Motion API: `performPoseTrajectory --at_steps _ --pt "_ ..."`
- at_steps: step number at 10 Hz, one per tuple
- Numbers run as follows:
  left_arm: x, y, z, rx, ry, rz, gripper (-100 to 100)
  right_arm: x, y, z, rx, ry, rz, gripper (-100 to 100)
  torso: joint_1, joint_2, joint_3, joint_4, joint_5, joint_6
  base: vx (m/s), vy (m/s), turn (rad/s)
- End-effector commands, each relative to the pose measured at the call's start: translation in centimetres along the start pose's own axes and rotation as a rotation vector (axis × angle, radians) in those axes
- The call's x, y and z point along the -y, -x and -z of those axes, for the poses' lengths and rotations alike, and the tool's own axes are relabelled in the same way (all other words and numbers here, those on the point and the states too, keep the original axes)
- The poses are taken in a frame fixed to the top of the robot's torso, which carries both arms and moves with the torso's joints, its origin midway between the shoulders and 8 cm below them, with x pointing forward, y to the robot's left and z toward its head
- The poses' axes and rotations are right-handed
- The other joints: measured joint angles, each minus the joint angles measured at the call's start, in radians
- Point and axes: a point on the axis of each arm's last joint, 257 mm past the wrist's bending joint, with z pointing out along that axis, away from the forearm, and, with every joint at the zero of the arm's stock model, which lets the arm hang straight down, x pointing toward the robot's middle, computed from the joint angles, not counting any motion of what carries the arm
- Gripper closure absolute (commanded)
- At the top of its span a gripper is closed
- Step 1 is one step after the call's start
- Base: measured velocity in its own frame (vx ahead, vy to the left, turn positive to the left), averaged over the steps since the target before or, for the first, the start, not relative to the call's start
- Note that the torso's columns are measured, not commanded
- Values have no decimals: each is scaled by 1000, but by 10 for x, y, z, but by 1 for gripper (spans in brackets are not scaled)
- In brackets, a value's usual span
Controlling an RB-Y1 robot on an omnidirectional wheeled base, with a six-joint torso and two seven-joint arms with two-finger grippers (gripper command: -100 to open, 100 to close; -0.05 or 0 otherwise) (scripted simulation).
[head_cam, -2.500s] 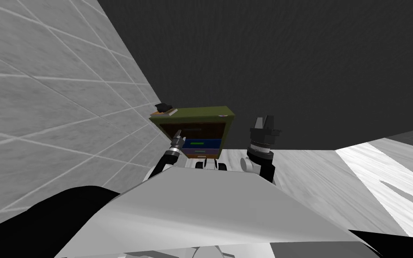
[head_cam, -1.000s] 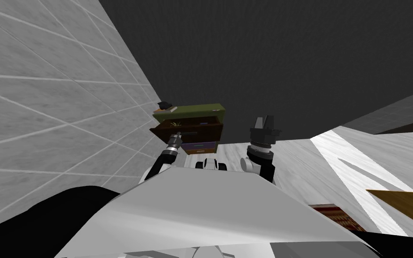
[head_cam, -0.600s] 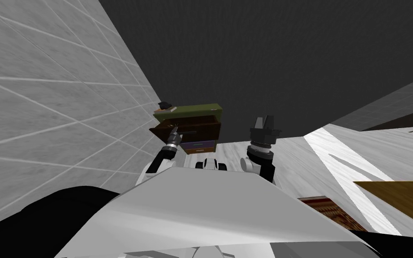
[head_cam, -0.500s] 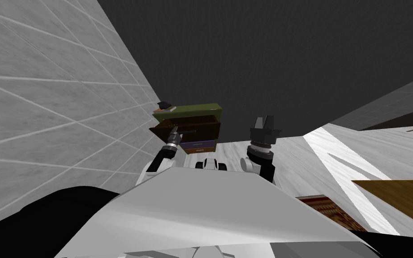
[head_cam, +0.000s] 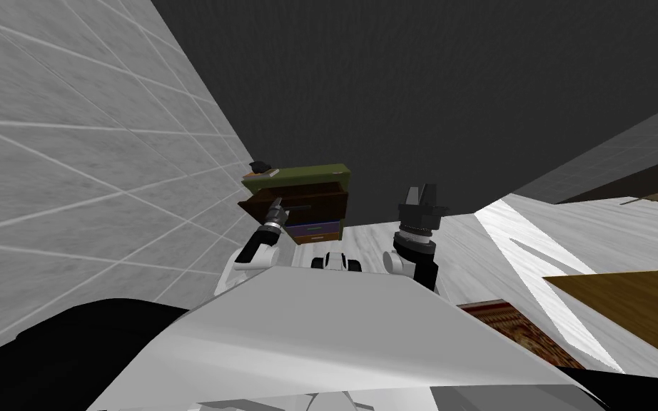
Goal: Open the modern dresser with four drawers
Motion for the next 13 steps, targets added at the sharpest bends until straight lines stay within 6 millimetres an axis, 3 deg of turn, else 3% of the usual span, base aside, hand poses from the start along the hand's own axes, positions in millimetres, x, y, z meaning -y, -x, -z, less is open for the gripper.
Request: performPoseTrajectory --at_steps 1,3,6,7,8,13 --pt "11 8 -13 15 -5 1 -100 0 0 0 0 0 0 0 0 1 1 0 0 -1 -71 -8 -39" --pt "20 22 -26 44 -2 3 -100 0 0 0 0 0 0 0 1 0 0 -1 1 -1 -73 -16 -84" --pt "33 26 -37 56 -12 10 -100 0 0 0 0 0 0 0 0 4 2 3 -2 -2 -57 -16 -37" --pt "23 26 -37 55 7 12 -100 0 0 0 0 0 0 0 -1 5 2 4 -3 -2 -10 -3 -6" --pt "21 26 -37 57 11 13 0 0 0 0 0 0 0 0 -1 4 2 3 -2 -2 0 0 0" --pt "17 27 -37 59 22 14 0 0 0 0 0 0 0 0 0 1 1 0 0 -1 0 0 0"
